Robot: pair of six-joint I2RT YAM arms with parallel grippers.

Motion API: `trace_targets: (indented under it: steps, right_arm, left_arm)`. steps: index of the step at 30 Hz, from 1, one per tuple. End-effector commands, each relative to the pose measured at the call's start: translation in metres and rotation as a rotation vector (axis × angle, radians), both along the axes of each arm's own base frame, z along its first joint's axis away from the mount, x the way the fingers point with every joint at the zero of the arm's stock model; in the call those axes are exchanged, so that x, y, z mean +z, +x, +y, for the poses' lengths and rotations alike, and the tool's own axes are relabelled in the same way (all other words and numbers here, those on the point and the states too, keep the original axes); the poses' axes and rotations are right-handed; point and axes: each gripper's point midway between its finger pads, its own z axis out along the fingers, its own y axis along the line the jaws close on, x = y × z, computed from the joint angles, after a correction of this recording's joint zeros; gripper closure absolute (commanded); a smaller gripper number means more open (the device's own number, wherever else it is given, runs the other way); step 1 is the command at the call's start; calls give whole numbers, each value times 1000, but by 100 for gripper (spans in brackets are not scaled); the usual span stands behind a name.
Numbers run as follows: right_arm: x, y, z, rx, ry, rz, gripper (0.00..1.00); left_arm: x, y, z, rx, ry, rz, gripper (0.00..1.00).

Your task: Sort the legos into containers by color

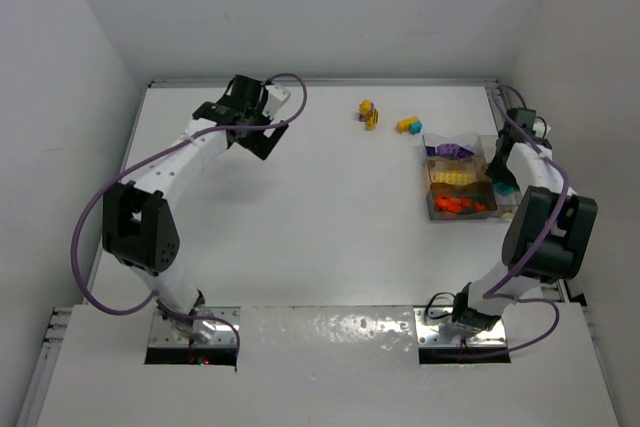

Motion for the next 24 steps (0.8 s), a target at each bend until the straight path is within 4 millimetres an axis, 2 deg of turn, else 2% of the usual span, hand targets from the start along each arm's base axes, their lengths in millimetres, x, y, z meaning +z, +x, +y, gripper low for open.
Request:
trace_targets:
  steps: [1,8,10,14,15,16,17,19,21,22,23,24]
  right_arm:
    - [7,5,-7,-24,-21,-34,48]
    - [15,12,-4,5,-6,-60,41]
    - [27,21,0,55,4,-82,41]
    - [51,47,26,234,-4,-126,41]
    - [61,60,45,301,-29,-146,41]
    - [67,67,53,356,-64,-144,41]
    - [78,82,74,422,-101,-174,42]
    - [96,100,98,487,-109,-237,62]
    - [105,123,142,589,6,-340,87]
    - [119,136,155,572,80,-421,100]
    - [115,149,173,577,180,-465,100]
    - [116,157,182,579,217,-483,95]
  left_arm:
    - [26,6,6,30,-24,-74,0]
    - [24,7,6,30,-31,-69,0]
    - [25,8,6,32,-33,-70,0]
    - [23,11,6,39,-38,-70,0]
    - [23,12,5,40,-40,-71,0]
    - [23,13,5,45,-44,-74,0]
    - [25,15,4,46,-47,-80,0]
    - [26,17,4,54,-52,-81,0]
    - [27,17,4,59,-58,-82,0]
    - [27,17,5,65,-57,-81,0]
    - [26,18,5,74,-63,-79,0]
    - [27,18,4,79,-68,-79,0]
